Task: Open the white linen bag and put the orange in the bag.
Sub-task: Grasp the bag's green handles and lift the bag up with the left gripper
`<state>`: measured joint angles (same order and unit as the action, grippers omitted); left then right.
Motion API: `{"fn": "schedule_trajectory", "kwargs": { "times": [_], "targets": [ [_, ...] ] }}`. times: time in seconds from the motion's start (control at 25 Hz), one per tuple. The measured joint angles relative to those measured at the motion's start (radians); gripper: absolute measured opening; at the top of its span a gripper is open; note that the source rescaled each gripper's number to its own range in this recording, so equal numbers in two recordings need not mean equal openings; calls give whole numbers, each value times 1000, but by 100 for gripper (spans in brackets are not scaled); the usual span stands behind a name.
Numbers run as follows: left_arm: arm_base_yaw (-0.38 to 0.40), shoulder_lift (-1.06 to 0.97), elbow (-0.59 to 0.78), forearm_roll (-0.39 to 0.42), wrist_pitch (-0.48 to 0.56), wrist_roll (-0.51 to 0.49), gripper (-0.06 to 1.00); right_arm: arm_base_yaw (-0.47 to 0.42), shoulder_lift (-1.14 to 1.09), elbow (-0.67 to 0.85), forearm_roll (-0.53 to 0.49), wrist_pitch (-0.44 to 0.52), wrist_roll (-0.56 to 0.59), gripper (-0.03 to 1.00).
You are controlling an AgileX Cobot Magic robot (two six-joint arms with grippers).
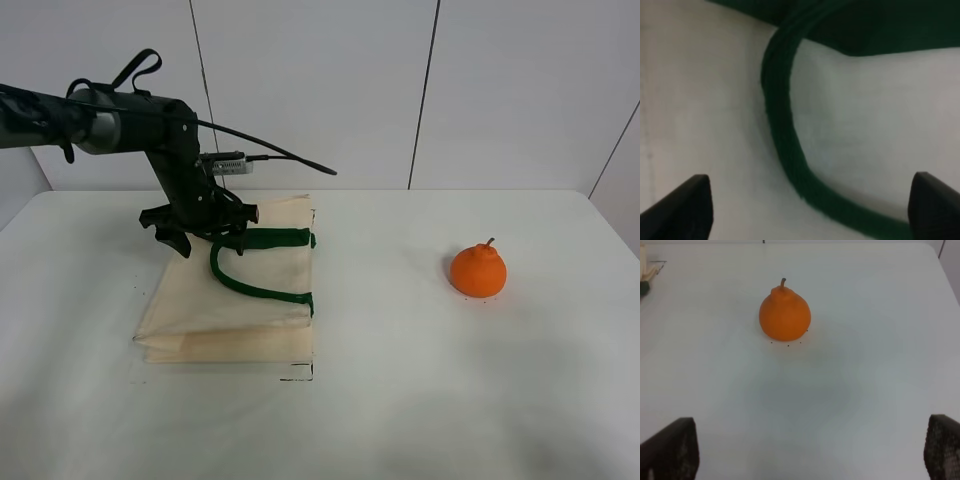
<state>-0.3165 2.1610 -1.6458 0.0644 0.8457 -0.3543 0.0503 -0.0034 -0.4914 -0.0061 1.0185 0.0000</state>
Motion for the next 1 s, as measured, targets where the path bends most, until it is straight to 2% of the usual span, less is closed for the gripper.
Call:
{"fn": "schedule_trajectory", "kwargs": {
  "times": [0.4,0.64,0.72,0.84,0.96,1.0],
  "targets": [
    [3,115,0,-12,-104,-23,100,0,0,0,0,0,0,100],
    [3,135,-1,-13,-119,-27,100,0,0,0,0,0,0,100],
    [3,143,-6,-19,-116,-31,94,0,0,0,0,0,0,100],
    [2,146,-12,-25,-114,-46,63,0,0,0,0,0,0,100],
    [2,146,-15,-27,-117,-60,14,0,0,0,0,0,0,100],
    [2,145,-19,-20,-110,-62,6,0,0,0,0,0,0,100]
  ]
}}
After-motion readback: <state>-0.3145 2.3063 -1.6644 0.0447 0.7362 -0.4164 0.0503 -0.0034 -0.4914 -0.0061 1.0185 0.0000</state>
